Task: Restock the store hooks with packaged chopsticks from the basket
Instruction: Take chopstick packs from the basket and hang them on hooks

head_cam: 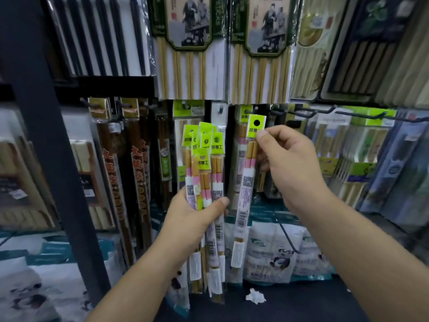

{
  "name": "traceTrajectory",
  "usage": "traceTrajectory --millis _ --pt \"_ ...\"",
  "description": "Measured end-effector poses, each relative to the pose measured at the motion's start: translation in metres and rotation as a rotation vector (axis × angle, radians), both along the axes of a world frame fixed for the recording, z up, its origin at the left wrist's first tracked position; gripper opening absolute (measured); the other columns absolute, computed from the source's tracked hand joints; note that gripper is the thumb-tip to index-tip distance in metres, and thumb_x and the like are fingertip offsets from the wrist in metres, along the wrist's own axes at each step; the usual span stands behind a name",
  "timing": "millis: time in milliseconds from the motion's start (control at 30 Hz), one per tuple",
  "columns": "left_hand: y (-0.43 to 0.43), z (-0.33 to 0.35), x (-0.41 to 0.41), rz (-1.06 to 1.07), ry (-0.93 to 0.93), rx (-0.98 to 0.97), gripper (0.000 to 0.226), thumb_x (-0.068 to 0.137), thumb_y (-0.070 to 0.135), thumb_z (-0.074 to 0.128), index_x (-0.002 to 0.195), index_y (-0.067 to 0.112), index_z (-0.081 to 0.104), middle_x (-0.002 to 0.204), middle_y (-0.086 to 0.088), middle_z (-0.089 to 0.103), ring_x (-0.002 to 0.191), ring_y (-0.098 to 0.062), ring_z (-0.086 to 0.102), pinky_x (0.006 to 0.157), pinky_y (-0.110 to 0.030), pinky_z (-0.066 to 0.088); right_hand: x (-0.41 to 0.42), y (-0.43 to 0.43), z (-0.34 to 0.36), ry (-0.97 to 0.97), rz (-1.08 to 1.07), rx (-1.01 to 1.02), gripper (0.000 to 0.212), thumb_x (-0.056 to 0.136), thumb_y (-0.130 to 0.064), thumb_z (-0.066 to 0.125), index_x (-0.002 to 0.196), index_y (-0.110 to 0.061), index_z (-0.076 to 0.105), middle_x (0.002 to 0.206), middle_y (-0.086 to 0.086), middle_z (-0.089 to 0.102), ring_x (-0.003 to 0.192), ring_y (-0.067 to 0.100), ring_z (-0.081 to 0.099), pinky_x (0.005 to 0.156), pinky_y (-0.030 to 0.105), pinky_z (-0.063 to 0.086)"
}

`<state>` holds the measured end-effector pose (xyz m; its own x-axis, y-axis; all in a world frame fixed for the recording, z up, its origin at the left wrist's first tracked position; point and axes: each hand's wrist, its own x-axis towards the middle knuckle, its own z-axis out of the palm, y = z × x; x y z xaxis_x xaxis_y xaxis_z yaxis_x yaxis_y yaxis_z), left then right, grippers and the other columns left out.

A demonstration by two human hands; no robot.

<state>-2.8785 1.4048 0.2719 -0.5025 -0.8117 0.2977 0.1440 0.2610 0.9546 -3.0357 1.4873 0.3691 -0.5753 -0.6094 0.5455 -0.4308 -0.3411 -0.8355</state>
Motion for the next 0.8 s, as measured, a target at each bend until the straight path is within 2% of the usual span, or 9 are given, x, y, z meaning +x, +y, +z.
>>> traceTrajectory --millis 167,267,467,567,667,800 --pt "-0.004 0.003 -0.002 -0.011 0.010 0.038 0.018 0.088 0.028 0.080 0.091 0.043 0.071 0.089 0.000 0.080 0.088 -0.015 0.076 0.087 -0.042 0.056 -0.009 -0.012 0.025 0.000 -0.037 -0.007 0.022 0.100 -0.025 0.061 0.080 -0.020 0.069 0.069 -0.003 0.063 0.063 0.009 0.057 0.057 0.020 0.049" --pt "-0.003 0.004 -0.004 -0.021 0.008 0.054 0.016 0.088 0.029 0.081 0.091 0.042 0.071 0.089 0.000 0.080 0.088 -0.014 0.076 0.087 -0.041 0.055 -0.011 -0.017 0.027 -0.013 -0.054 0.013 0.023 0.100 -0.025 0.062 0.080 -0.016 0.069 0.069 -0.003 0.062 0.057 0.005 0.058 0.054 0.018 0.047" --pt "-0.004 0.003 -0.005 -0.010 -0.006 0.086 0.026 0.083 0.031 0.084 0.106 0.026 0.071 0.092 0.001 0.080 0.090 -0.015 0.076 0.094 -0.044 0.056 -0.017 -0.023 0.024 -0.039 -0.068 0.043 0.024 0.098 -0.026 0.063 0.078 -0.014 0.069 0.069 -0.002 0.064 0.060 0.009 0.059 0.056 0.020 0.048" --pt "-0.004 0.002 -0.005 -0.010 -0.008 0.088 0.025 0.083 0.030 0.085 0.104 0.027 0.071 0.094 0.001 0.080 0.091 -0.015 0.076 0.091 -0.041 0.056 -0.020 -0.027 0.021 -0.035 -0.088 0.064 0.025 0.097 -0.028 0.065 0.076 -0.016 0.070 0.064 -0.011 0.064 0.062 0.009 0.059 0.060 0.023 0.049" --pt "-0.004 0.002 -0.005 -0.026 0.003 0.072 0.022 0.084 0.027 0.084 0.102 0.029 0.072 0.094 0.002 0.080 0.090 -0.013 0.076 0.086 -0.035 0.054 -0.022 -0.031 0.016 -0.021 -0.100 0.091 0.029 0.098 -0.031 0.065 0.072 -0.020 0.070 0.061 -0.009 0.063 0.061 0.008 0.057 0.063 0.026 0.048" --pt "-0.003 0.003 -0.005 -0.061 0.027 0.069 0.019 0.087 0.022 0.081 0.096 0.038 0.075 0.094 0.000 0.081 0.092 -0.015 0.077 0.085 -0.034 0.055 -0.021 -0.029 0.010 -0.023 -0.129 0.074 0.022 0.096 -0.032 0.067 0.075 -0.026 0.070 0.069 -0.006 0.068 0.064 0.004 0.060 0.064 0.025 0.050"
